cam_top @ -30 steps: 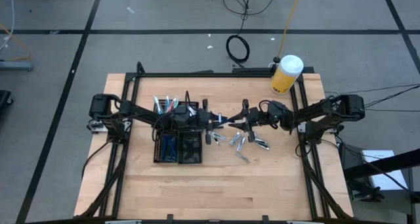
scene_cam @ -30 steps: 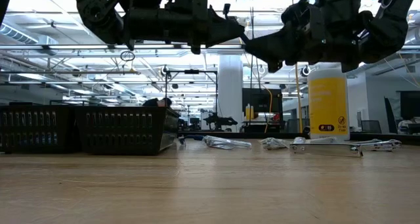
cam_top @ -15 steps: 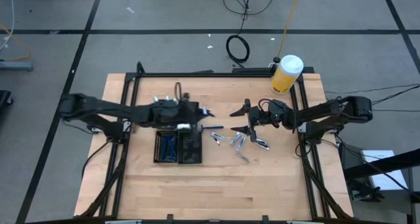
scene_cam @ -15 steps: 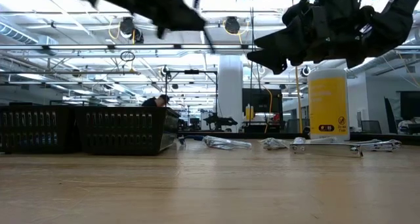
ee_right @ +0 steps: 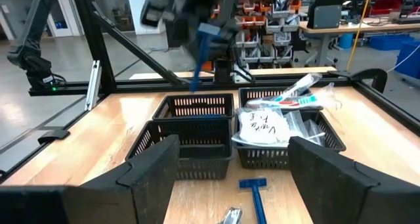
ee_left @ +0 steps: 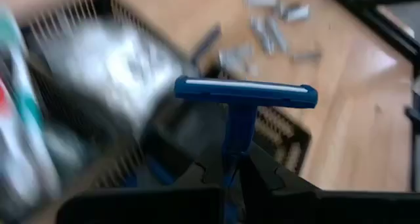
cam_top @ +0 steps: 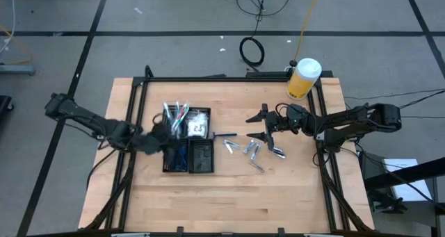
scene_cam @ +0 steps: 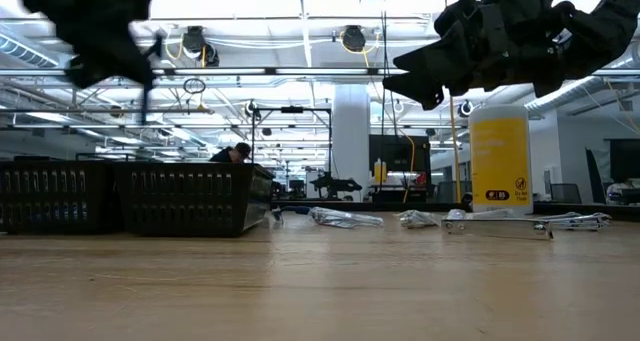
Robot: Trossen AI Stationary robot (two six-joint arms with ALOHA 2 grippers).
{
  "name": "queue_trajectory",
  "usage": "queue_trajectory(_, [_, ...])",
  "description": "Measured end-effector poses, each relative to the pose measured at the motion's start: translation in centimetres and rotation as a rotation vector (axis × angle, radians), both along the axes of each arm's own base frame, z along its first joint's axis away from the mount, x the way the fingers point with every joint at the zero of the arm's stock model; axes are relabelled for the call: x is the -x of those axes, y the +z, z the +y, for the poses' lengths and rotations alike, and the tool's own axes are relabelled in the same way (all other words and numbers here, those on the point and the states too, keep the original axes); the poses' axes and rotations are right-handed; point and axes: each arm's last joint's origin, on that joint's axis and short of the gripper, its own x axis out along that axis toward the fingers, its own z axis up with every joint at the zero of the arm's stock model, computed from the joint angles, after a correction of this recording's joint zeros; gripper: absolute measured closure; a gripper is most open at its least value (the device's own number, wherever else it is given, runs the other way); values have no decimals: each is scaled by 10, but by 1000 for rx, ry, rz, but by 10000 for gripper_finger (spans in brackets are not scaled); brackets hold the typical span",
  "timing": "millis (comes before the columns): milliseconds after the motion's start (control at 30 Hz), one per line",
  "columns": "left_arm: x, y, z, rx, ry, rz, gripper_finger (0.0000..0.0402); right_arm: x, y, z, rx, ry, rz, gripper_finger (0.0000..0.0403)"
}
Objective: Pick & Place Travel size toiletries
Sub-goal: Put the blue razor into the bottom left black bin
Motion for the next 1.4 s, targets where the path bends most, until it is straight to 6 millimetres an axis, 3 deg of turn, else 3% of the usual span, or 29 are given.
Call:
queue_trajectory(133, [15, -30, -16, 142, 28, 62, 392, 0, 0, 0, 0, 0, 0, 132])
queue_trajectory(333, [23, -52, -26, 254, 72, 76, 371, 0, 0, 0, 1, 0, -3, 136])
queue_trajectory(900, [22, -53, -27, 282, 51, 68, 189, 0, 1, 0, 1, 3, -6, 136])
queue_trajectory(1200, [27, -58, -24, 301, 131, 130, 166, 0, 1, 0, 1, 3, -6, 136])
queue_trajectory(1400, [18, -50, -21, 220, 81, 49, 174, -4, -8, 3, 15, -72, 32, 136])
